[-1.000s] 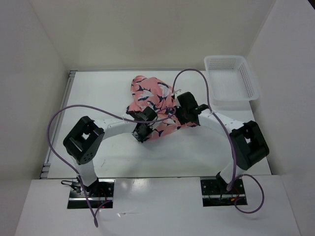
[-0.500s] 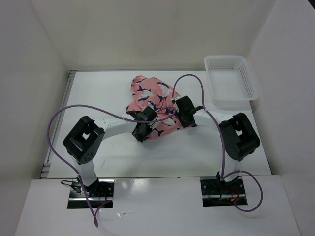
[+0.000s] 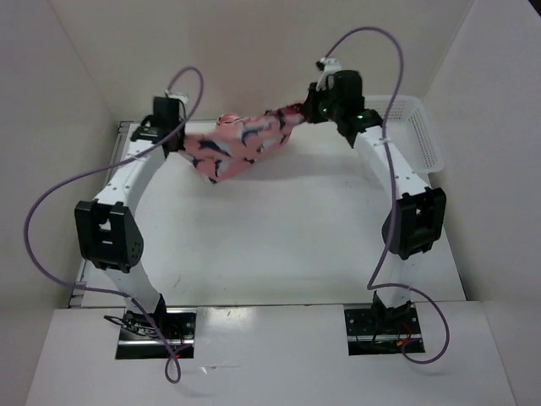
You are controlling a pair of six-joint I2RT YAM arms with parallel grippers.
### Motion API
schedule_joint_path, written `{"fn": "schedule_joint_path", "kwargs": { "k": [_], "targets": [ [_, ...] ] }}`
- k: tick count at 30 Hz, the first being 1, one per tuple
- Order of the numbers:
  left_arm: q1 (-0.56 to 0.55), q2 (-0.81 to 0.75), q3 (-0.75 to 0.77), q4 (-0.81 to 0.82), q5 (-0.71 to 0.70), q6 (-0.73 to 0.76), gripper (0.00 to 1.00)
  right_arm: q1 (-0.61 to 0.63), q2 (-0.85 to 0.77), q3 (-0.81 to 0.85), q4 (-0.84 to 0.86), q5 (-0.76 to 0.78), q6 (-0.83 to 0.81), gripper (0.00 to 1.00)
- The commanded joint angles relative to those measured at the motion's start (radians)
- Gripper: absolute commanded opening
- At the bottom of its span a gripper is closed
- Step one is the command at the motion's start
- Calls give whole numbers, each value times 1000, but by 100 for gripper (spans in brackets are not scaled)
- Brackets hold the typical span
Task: Fold and stack the shorts
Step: Flatten the shorts out
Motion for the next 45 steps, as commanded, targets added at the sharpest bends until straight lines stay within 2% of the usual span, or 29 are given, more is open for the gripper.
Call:
{"fn": "schedule_joint_path", "kwargs": {
  "k": [1, 4, 8, 12, 16, 19, 21, 22, 23, 25, 26, 28, 30, 32, 33, 36, 38, 40, 41, 43, 44, 45],
  "targets": [
    [-1, -92, 92, 11, -37, 4, 0, -66, -88, 10, 4, -122, 66, 0],
    [8, -168, 54, -24, -37, 4, 0, -99, -180, -131, -7, -150, 53, 0],
    [26, -266, -103, -15, -68, 4, 0, -99, -292, -349, -41, -150, 27, 0],
    [26, -348, -193, -53, -68, 4, 0, -99, -399, -567, -76, -237, 52, 0],
    [48, -369, -168, -76, -65, 4, 0, -99, -435, -598, -97, -294, 52, 0],
    [48, -288, -77, 0, -88, 4, 0, -99, -351, -452, -55, -272, 64, 0],
    [48, -197, 45, 55, -134, 4, 0, -99, -274, -196, -18, -235, 73, 0],
    [57, -176, 132, 115, -160, 4, 0, -99, -206, -96, -18, -219, 90, 0],
    [66, -165, 332, 128, -160, 4, 0, -99, -175, 104, -18, -193, 104, 0],
    [98, -107, 558, 84, -149, 4, 0, -99, -141, 310, -18, -184, 104, 0],
    [109, -95, 727, 71, -121, 4, 0, -99, -141, 352, -18, -196, 104, 0],
    [120, -86, 820, 60, -111, 4, 0, -99, -150, 417, -4, -196, 114, 0],
    [120, -95, 860, 27, -93, 4, 0, -99, -169, 402, -4, -196, 125, 0],
    [120, -145, 784, 7, -39, 4, 0, -99, -214, 283, -4, -205, 116, 0],
    [108, -167, 653, 7, -39, 4, 0, -99, -229, 235, -4, -205, 104, 0],
    [108, -240, 480, 10, -4, 4, 0, -99, -291, -10, 16, -153, 61, 0],
    [97, -306, 289, 1, 9, 4, 0, -99, -350, -127, 16, -100, 41, 0],
    [86, -383, 143, 1, 9, 4, 0, -99, -396, -323, 27, -83, 27, 0],
    [68, -407, -3, -10, -1, 4, 0, -99, -444, -391, 27, -74, 27, 0],
    [31, -473, -145, -59, -1, 4, 0, -99, -510, -590, 36, -73, 55, 0],
    [16, -496, -292, -68, -10, 4, 0, -99, -531, -712, 36, -73, 78, 0],
    [2, -535, -360, -88, -10, 4, 0, -99, -548, -767, 36, -73, 116, 0]
  ]
}}
